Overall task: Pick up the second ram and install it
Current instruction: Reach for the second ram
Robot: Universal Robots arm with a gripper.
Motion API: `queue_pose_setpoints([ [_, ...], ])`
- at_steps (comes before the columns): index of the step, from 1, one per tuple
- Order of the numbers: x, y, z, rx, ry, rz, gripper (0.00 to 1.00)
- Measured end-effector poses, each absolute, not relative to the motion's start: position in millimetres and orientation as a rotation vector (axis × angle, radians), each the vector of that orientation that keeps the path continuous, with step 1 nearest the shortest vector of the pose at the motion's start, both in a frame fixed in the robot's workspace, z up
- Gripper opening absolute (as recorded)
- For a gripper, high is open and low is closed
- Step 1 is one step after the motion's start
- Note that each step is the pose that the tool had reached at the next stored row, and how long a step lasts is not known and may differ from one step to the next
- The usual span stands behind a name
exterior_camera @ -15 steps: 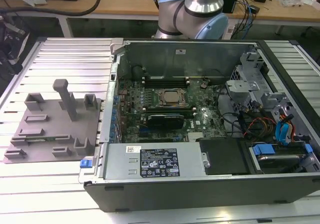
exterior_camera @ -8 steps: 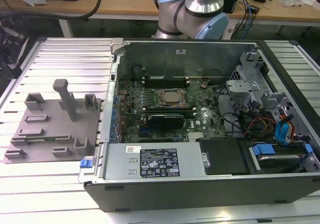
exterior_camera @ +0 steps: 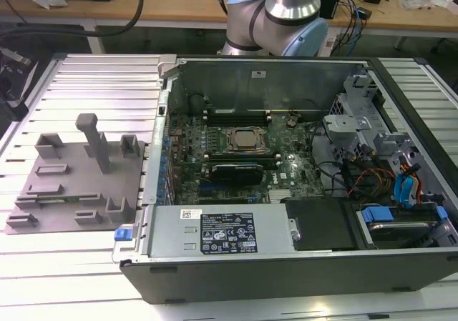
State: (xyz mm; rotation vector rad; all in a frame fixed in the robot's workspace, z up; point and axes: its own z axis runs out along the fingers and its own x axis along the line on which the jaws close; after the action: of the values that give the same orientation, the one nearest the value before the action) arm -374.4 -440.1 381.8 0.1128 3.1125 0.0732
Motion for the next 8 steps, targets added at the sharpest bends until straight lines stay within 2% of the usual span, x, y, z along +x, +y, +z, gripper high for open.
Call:
queue_pose_setpoints([
  [8,-374.4,-449.1,378.6,0.113,3.112,0.073,0.08],
])
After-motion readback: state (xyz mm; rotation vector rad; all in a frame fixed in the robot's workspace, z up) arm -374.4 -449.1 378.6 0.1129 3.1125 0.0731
